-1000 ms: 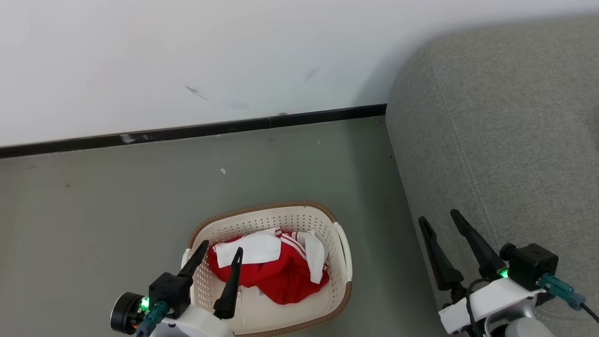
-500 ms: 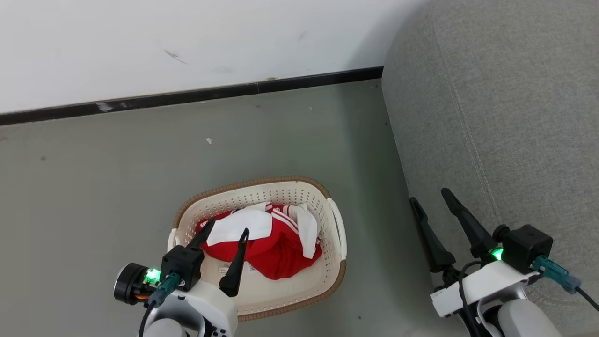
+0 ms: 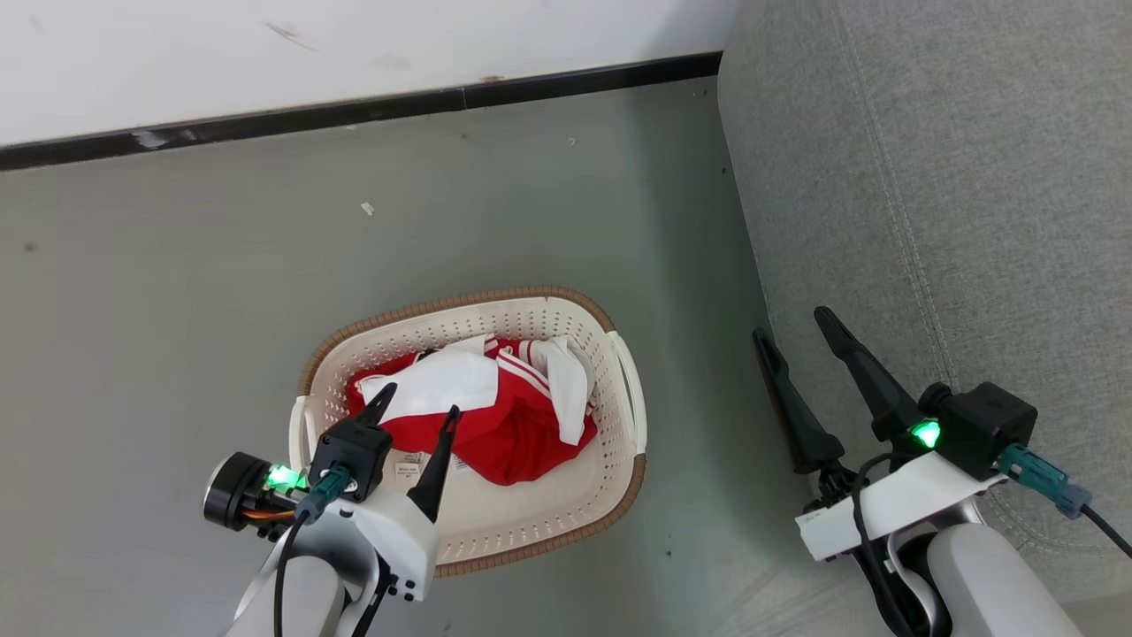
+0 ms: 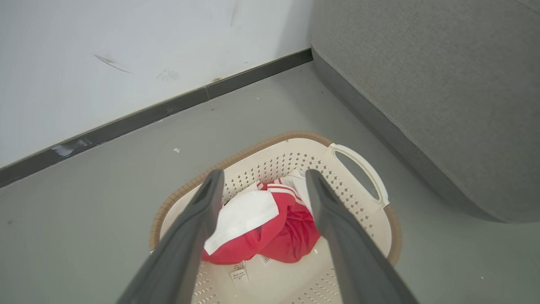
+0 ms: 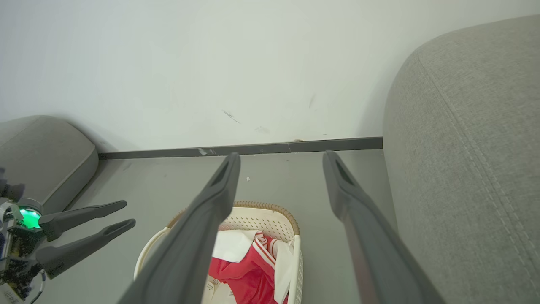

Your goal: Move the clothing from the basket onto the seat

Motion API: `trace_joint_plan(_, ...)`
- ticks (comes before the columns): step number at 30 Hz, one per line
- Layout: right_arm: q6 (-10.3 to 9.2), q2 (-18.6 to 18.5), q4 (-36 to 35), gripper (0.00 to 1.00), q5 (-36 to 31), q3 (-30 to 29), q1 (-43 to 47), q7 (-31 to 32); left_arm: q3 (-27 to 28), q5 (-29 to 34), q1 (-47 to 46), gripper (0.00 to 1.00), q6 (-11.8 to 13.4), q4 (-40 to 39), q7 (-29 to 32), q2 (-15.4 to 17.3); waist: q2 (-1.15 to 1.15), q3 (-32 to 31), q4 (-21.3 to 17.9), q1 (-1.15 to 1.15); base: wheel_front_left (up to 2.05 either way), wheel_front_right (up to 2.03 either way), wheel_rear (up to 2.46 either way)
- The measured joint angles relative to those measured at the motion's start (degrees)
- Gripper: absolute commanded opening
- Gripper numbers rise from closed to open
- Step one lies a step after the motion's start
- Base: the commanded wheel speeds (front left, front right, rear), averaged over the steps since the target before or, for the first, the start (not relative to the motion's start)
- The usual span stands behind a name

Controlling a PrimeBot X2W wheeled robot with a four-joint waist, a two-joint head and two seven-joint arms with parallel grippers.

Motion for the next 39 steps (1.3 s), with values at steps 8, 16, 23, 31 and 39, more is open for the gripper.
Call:
trace_joint_plan(8,0.00,0.01,-0.40,1.00,0.07,0.83,-2.15,0.00,-0.36,1.59,-4.20,1.00,-0.09,3.56,1.58,0.56,0.00,3.70,-0.65,0.00,0.00,0.00,0.00)
trace_joint_plan(16,0.00,0.02,-0.89,1.00,0.08,1.29,-3.82,0.00,-0.68,3.03,-7.50,1.00,-0.24,6.05,3.03,1.41,0.00,6.49,-1.19,0.00,0.00,0.00,0.00)
trace_joint_plan(23,0.00,0.10,-1.66,1.00,0.16,2.03,-5.25,0.00,-1.40,4.76,-11.32,1.00,-0.24,8.49,4.65,2.22,0.00,9.22,-1.74,0.00,0.00,0.00,0.00)
trace_joint_plan(31,0.00,0.38,-2.05,1.00,0.58,2.96,-6.74,0.00,-2.58,6.91,-15.16,1.00,-0.32,11.23,6.64,2.83,0.00,12.31,-2.39,0.00,0.00,0.00,0.00)
trace_joint_plan(39,0.00,0.60,-2.47,1.00,1.01,3.24,-8.54,0.00,-3.18,8.20,-18.79,1.00,-0.85,14.03,8.14,3.77,0.00,15.27,-3.25,0.00,0.00,0.00,0.00)
